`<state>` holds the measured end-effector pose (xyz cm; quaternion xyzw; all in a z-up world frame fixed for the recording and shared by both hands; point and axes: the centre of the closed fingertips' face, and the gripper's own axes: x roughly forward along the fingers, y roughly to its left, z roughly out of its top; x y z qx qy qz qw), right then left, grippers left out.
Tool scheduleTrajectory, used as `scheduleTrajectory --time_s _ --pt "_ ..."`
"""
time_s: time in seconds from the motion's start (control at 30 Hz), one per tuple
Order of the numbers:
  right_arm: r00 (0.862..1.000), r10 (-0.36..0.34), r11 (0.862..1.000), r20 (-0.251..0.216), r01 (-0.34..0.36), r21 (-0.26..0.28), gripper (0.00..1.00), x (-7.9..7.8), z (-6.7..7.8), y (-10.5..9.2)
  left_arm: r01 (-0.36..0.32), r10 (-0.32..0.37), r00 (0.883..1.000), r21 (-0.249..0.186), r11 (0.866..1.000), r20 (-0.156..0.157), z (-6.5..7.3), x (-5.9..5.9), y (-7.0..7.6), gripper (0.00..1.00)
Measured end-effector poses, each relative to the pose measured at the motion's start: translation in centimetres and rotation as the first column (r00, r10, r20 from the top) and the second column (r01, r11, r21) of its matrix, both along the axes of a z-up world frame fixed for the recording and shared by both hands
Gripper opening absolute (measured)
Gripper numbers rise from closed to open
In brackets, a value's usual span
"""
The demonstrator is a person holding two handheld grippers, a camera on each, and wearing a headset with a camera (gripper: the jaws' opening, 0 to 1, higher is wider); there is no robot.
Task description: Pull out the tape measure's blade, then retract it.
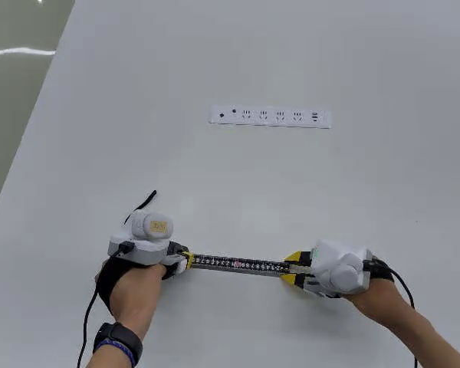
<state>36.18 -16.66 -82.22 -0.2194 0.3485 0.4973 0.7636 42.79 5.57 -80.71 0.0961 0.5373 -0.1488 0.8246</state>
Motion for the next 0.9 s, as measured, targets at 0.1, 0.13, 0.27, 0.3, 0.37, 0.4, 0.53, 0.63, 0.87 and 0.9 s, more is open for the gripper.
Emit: scheduleTrajectory --time_s 0.1,0.13,0.27,0.3,0.37,0.4,0.53,0.63,0.87,0.9 --pt "1.000 -0.001 1.000 0.001 0.001 0.006 0.14 0.1 0.0 0.3 -0.002 0.002 1.000 -0.001 1.000 0.002 0.0 0.0 0.0 0.64" --pt "1.000 -0.001 1.000 0.000 0.001 0.007 0.14 0.2 0.0 0.4 -0.002 0.002 1.000 0.000 1.000 0.002 0.0 0.0 0.0 0.64" --pt "1.000 -0.002 1.000 0.002 0.002 0.012 0.14 0.2 0.0 0.6 -0.001 0.001 1.000 -0.001 1.000 0.001 0.0 0.0 0.0 0.64" --pt "1.000 -0.001 1.000 0.002 0.001 0.013 0.14 0.2 0.0 0.7 -0.001 0.001 1.000 -0.002 1.000 0.001 0.0 0.0 0.0 0.64" --pt "1.000 -0.001 1.000 0.002 0.001 0.013 0.14 0.2 0.0 0.7 -0.001 0.001 1.000 -0.002 1.000 0.001 0.0 0.0 0.0 0.64" --pt "1.000 -0.001 1.000 0.002 0.001 0.013 0.14 0.2 0.0 0.7 -0.001 0.001 1.000 -0.002 1.000 0.001 0.0 0.0 0.0 0.64" --pt "1.000 0.002 1.000 0.005 -0.002 0.025 0.14 0.4 0.1 1.7 -0.004 0.004 1.000 -0.001 1.000 0.005 0.1 0.0 0.0 0.64" --pt "1.000 0.003 1.000 0.007 -0.003 0.027 0.14 0.5 0.1 2.0 -0.003 0.003 1.000 -0.001 1.000 0.003 0.1 0.0 0.0 0.64" --pt "1.000 0.005 1.000 0.011 -0.005 0.030 0.14 0.6 0.1 2.4 -0.004 0.004 1.000 -0.005 1.000 0.007 0.1 0.0 0.0 0.64" --pt "1.000 0.004 1.000 0.011 -0.004 0.030 0.14 0.6 0.0 2.4 -0.004 0.004 1.000 -0.005 1.000 0.007 0.1 0.0 0.0 0.64"
